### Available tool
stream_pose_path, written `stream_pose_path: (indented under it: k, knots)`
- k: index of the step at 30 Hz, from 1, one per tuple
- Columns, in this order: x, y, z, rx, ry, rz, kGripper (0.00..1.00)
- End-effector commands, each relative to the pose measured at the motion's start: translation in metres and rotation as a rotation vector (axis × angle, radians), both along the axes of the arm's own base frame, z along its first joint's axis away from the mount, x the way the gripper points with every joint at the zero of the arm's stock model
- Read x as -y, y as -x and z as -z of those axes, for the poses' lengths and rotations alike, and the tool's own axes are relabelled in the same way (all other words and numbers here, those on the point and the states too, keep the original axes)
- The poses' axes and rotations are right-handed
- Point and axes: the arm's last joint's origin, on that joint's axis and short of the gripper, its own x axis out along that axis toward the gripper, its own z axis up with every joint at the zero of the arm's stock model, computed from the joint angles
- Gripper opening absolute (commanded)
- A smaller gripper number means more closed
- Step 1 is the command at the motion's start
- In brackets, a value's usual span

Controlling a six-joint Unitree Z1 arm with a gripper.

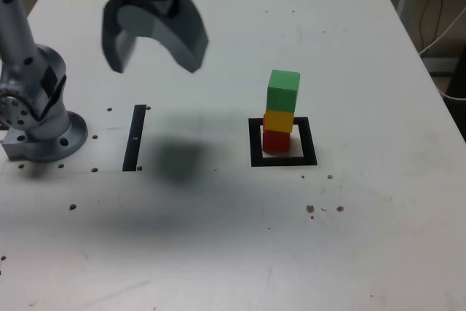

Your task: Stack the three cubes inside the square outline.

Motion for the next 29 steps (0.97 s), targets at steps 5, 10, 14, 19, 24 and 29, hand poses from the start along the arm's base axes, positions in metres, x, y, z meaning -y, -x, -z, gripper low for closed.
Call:
stream_pose_path:
  k: [5, 10, 14, 19, 24, 29]
  knots:
    - [-0.001, 0.018, 0.025, 0.002, 0.006, -0.046, 0.99]
    - [-0.001, 0.029, 0.05, 0.003, 0.012, -0.081, 0.99]
    - [-0.001, 0.036, 0.064, 0.008, 0.013, -0.109, 1.0]
    - [-0.001, 0.043, 0.074, 0.024, 0.014, -0.145, 1.0]
    - [-0.002, 0.05, 0.083, 0.034, 0.02, -0.16, 1.0]
    - [-0.002, 0.053, 0.09, 0.043, 0.021, -0.167, 1.0]
